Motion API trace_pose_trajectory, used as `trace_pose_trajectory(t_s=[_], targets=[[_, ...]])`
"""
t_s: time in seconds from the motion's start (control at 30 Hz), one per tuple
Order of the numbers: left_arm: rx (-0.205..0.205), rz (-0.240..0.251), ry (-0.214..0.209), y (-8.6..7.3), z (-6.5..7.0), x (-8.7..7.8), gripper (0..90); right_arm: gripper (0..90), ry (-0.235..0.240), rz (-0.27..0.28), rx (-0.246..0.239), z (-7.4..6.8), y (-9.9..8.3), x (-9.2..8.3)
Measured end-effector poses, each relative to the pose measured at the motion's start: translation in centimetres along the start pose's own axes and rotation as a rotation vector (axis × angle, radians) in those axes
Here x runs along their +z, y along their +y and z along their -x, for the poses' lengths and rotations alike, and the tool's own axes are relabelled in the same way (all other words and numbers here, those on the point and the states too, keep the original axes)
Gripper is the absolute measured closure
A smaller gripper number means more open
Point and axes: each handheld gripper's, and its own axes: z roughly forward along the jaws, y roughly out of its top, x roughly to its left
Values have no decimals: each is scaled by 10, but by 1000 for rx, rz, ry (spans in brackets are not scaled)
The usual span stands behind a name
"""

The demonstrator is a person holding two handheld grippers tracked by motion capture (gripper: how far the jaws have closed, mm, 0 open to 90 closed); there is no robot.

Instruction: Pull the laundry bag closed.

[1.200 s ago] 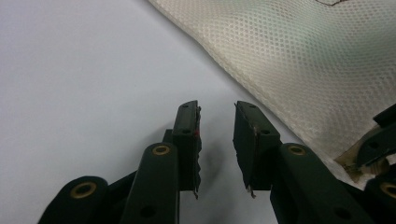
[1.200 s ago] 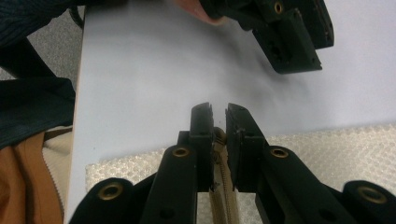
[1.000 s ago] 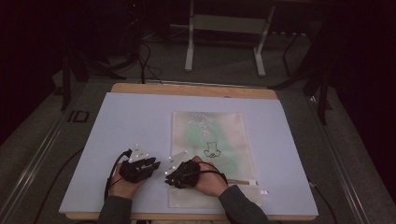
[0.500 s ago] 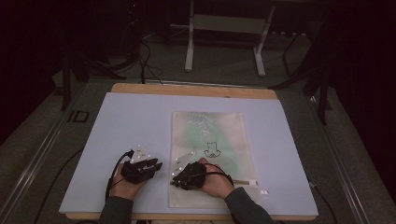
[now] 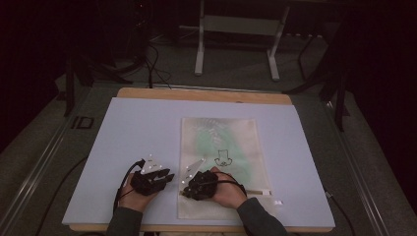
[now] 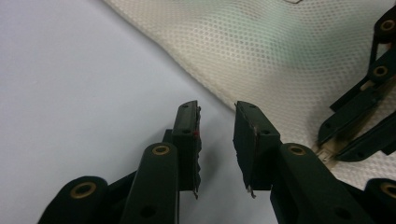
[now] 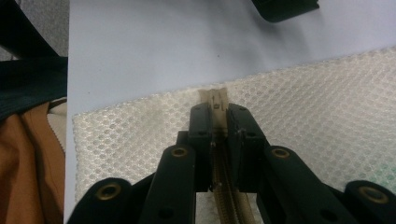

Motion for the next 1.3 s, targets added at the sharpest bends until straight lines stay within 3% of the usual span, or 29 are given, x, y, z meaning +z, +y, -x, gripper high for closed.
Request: trace_pose_trajectory(t_s=[0.1, 0.43, 0.67, 0.9, 1.3], targets=[[1, 11, -23, 1, 3, -1, 701, 820, -13, 8, -9, -1, 1, 1], [12, 1, -43, 3, 9, 4, 701, 821, -47, 18, -25, -3, 9, 6], [3, -7, -88, 4, 12, 6, 756, 819, -50, 22, -23, -5, 6, 5], [25, -40, -122, 5, 16, 11, 889, 817, -62, 28, -35, -6, 4, 6], [33, -107, -143, 3, 19, 18, 891, 789, -43, 27, -24, -4, 3, 6]])
